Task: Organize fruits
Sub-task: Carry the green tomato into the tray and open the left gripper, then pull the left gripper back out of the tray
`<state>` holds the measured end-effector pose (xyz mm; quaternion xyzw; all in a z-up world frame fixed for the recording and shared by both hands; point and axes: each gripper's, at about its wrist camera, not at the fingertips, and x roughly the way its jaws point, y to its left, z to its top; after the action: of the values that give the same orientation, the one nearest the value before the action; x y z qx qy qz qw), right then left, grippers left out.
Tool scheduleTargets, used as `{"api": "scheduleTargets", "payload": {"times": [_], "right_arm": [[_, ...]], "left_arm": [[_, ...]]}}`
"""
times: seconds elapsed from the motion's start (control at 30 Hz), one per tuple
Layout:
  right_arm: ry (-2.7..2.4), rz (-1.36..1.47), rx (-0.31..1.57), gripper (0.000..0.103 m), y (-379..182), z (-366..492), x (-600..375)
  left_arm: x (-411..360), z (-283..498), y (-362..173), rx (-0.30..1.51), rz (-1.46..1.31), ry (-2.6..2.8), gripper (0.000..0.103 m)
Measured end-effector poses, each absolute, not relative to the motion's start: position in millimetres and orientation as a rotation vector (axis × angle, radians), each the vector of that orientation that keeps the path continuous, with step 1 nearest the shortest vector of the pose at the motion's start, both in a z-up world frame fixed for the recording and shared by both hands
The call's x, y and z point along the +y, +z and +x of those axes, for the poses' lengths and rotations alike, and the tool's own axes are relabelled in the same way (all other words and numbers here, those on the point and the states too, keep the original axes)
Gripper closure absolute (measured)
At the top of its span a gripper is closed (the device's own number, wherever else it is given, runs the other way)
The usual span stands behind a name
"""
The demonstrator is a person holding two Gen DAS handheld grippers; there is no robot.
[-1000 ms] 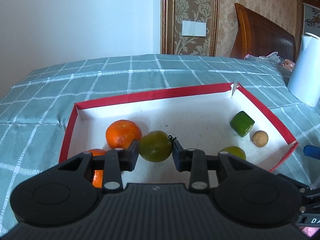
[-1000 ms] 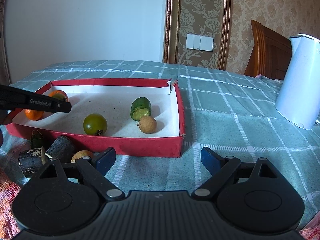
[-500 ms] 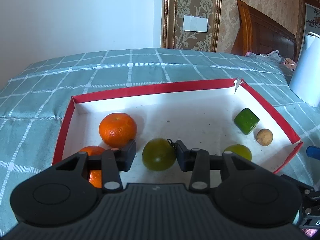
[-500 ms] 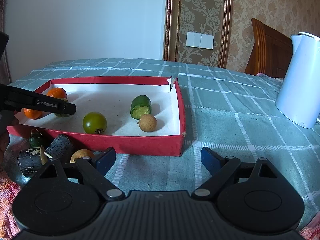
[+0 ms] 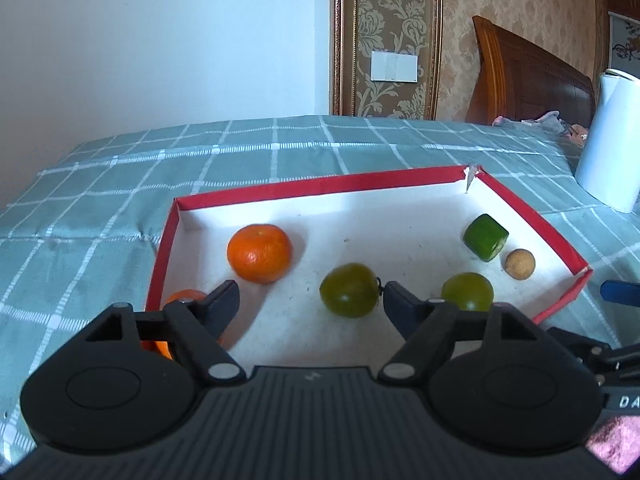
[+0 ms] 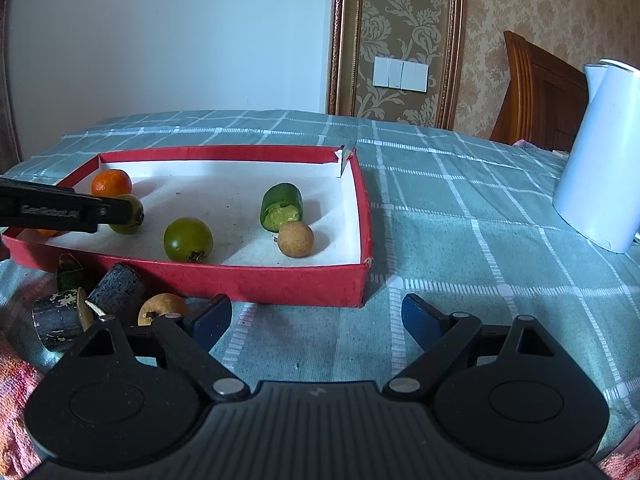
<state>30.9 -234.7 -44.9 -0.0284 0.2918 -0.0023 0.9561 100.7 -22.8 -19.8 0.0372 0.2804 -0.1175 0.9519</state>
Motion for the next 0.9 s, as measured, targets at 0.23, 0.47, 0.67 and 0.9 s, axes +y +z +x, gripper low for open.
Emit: {"api": "scheduleTargets", "payload": {"times": [0.23,0.47,0.67,0.9], "right_arm": [[-0.006,-0.048,0.604,0.011,-45.7,32.9,-235.6],[-0.006,-0.043,0.602,0.01,-45.8,32.3,-236.6],[-0.005,-0.04,0.607,0.01,-45.8,32.7,-237.0],[-0.005,-0.042,0.61,0.01,-45.8,32.1,-237.5]], "left_arm": [[-21.0,86.1,-18.7,0.569,0.072,-0.247,0.026],[-10.9,65.2,-14.8,0.57,0.034,-0.273,0.026],[1.9,39.5,-10.7,0.535,0.024,-0.251,0.019],[19.8,22.6,-15.2,0.556,-0.005,-0.248,0.014]]}}
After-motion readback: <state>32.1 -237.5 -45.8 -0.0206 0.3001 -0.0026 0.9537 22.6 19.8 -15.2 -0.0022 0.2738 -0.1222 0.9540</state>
